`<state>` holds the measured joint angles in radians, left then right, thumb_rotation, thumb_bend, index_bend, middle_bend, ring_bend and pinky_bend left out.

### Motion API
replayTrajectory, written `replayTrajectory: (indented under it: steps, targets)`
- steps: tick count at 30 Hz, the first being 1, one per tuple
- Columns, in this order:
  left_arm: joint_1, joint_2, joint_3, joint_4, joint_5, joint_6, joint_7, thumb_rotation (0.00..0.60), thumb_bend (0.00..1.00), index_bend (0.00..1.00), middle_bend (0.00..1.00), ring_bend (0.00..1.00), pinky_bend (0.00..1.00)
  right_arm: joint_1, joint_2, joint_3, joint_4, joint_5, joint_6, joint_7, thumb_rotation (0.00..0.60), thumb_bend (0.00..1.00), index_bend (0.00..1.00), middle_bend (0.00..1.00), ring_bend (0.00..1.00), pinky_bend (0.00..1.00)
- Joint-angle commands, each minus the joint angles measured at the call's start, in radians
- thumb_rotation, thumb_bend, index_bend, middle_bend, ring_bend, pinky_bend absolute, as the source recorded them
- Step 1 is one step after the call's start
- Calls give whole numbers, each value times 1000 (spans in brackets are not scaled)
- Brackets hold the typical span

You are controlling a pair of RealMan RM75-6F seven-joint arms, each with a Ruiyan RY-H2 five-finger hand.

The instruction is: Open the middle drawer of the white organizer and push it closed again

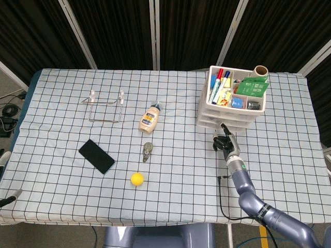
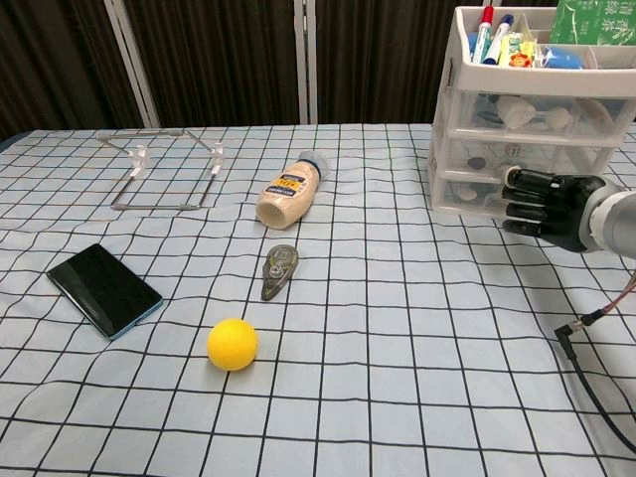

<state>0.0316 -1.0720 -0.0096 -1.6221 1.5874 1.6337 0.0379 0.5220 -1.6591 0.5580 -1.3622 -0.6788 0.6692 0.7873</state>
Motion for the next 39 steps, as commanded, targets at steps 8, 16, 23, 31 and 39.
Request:
replayTrajectory:
  steps: [8,16,23,31,39]
  targets:
    - [-1,1,2,-1,0,-6,2,600,93,0,0,0,0,-1,-10,27,32,4,-74,32,600,551,238,1000,1000,849]
    - [-2,2,5,-6,-1,-11,10,600,92,0,0,0,0,-15,-3,35,3,-40,-95,40,600,552,284,1000,1000,849]
    - [-1,3,5,-7,0,-9,9,600,93,0,0,0,0,-28,1,29,-20,-57,-104,44,600,553,298,1000,1000,849]
    - [1,5,8,-9,5,-6,9,600,93,0,0,0,0,-58,5,15,-57,-88,-108,57,600,552,306,1000,1000,848]
    - [3,7,10,-11,12,-1,8,600,93,0,0,0,0,-115,29,-10,-137,-177,-90,67,600,550,308,1000,996,843]
